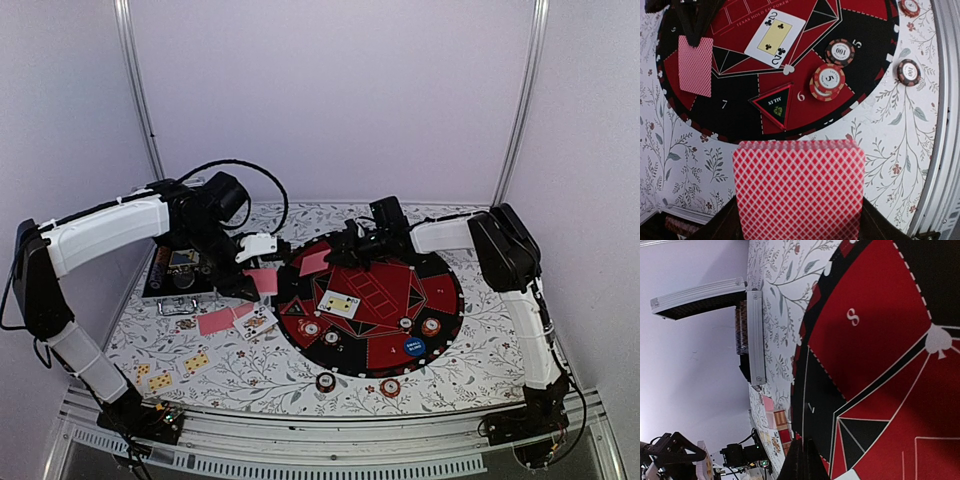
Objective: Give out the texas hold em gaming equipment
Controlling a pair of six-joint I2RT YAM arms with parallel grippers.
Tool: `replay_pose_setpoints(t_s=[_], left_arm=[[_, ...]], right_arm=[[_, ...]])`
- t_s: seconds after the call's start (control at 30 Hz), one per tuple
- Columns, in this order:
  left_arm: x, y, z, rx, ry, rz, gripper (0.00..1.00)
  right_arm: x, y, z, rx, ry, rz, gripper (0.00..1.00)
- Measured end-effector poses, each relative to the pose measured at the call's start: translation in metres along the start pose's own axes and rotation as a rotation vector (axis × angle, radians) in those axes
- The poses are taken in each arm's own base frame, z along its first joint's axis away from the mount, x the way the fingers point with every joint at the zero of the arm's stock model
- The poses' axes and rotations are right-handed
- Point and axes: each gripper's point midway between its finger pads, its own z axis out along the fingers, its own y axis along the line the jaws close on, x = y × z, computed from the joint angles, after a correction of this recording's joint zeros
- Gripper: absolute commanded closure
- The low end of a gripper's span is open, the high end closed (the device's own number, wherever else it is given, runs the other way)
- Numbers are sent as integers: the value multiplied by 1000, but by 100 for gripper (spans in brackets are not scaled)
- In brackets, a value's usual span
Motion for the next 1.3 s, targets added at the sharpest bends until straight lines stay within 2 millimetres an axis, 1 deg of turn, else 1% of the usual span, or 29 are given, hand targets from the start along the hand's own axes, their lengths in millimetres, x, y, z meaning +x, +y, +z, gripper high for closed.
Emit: replay_pose_setpoints(t_s=[0.1,0.17,0.2,0.3,0.37,0.5,0.6,0.67,0.8,0.9,1.07,1.2,1.3], left_arm=[[1,-1,0,3,0,-4,49],[1,-1,1,5,2,-5,50],[2,-2,1,6,3,-5,50],[2,-2,1,6,3,-5,50],[2,-2,1,6,3,-5,50],[2,-2,1,4,2,-5,50],[2,-2,1,5,3,-5,50],[2,-2,1,5,4,-5,50],[3,-3,1,8,8,-6,50],[3,-3,1,9,10,-6,50],[4,-3,1,10,12,-7,50],[4,-3,1,10,13,-7,50],[5,-4,1,11,15,-8,50]], right_arm=[[-6,-14,6,46,-6,6,91],[-7,-23,7,76,-10,6,76],[-8,-27,7,93,-12,10,70],[-10,-38,4,147,-26,2,56],[-11,-45,1,178,-35,-4,50],[-15,-40,-8,226,-59,-55,39],[-12,-35,-26,275,-79,-88,31],[-4,-29,-40,300,-82,-113,29],[18,-18,-65,315,-67,-152,28],[41,-26,-75,325,-31,-145,28],[74,-50,-71,352,54,-108,30],[89,-52,-59,337,103,-107,30],[94,-48,-51,308,121,-119,31]])
